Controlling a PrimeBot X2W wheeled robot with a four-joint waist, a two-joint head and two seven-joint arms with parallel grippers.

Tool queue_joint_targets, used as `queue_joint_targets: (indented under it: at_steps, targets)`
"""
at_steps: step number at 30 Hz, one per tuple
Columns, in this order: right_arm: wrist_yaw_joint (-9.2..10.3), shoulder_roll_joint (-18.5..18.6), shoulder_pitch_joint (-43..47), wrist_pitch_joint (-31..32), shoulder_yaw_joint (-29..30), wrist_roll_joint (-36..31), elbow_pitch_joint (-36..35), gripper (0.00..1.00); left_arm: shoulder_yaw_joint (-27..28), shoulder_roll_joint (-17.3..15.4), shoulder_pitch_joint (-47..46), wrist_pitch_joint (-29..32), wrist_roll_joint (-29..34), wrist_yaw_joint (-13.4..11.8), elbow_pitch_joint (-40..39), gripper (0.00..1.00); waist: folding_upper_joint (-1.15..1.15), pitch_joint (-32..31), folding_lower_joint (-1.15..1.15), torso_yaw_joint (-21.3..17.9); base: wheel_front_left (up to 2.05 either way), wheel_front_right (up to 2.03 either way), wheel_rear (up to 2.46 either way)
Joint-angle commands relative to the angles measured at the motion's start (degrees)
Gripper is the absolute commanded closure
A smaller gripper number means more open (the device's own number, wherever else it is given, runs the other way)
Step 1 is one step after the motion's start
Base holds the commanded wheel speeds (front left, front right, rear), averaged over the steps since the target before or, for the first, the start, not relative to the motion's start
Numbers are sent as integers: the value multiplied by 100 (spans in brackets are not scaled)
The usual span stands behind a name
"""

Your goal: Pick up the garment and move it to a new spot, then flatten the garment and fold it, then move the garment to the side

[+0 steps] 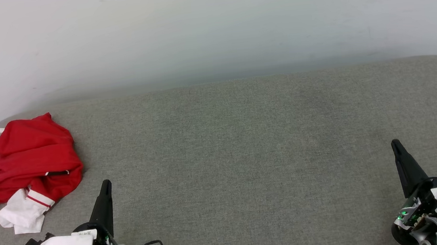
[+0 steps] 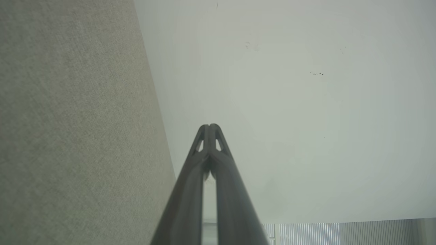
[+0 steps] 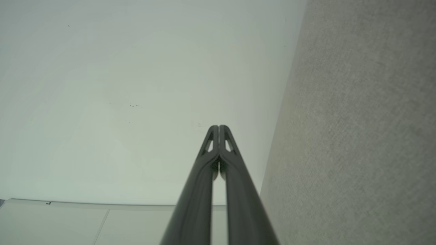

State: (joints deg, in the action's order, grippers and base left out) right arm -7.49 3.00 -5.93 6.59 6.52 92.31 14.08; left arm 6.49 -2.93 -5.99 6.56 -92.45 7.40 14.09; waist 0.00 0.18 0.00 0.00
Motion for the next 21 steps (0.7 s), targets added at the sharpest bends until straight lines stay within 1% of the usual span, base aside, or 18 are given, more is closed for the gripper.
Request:
queue_joint_targets:
  at_steps: [1,13,14,19,21]
  targets:
    - [0,-26,-65,1,-4,19,5,100,9,8,-52,5,8,18,2,100,0,0,0,0,0,0,0]
    - [0,-26,-65,1,-4,19,5,100,9,8,-52,5,8,18,2,100,0,0,0,0,0,0,0]
    - [0,-26,-65,1,-4,19,5,0,9,8,-52,5,8,18,2,0,0,0,0,0,0,0,0]
    - [1,-1,205,-9,-16,-3,209,0,-32,22,201,-11,0,-8,222,0,0,2,0,0,0,0,0]
    - [1,-1,218,-70,-66,-18,164,0,-57,21,219,-72,5,-7,176,0,0,4,0,-1,0,0,0]
